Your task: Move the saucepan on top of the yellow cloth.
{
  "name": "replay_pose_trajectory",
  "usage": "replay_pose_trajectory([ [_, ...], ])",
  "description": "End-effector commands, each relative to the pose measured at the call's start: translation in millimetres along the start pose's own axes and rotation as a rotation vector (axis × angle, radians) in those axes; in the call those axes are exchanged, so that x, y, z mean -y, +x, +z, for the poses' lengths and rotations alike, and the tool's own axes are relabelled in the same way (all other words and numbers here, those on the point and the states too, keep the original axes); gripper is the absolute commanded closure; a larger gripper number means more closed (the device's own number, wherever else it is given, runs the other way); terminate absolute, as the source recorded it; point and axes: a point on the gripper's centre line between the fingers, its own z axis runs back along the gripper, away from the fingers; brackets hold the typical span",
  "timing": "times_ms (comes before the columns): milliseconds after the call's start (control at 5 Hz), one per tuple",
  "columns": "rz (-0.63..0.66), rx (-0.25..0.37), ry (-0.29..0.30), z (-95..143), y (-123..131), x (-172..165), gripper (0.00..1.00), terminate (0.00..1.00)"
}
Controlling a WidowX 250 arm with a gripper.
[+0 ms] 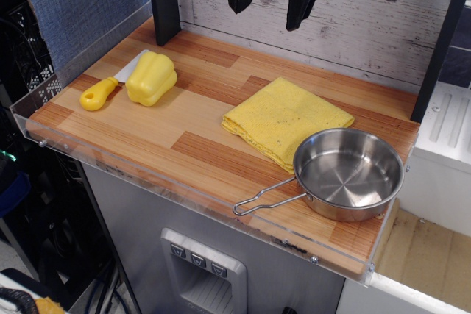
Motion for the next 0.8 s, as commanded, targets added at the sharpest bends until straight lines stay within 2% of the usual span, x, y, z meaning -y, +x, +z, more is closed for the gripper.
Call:
replay_pose_trajectory([
  [0, 0.0, 0.0, 0.0, 0.0, 0.0, 0.0, 0.0, 0.0],
  [200, -0.077, -0.004, 0.007, -11.2, -1.6, 15.5, 0.0, 0.0],
  [600, -0.184, -0.017, -0.018, -27.8, -5.3, 40.8, 0.0, 0.0],
])
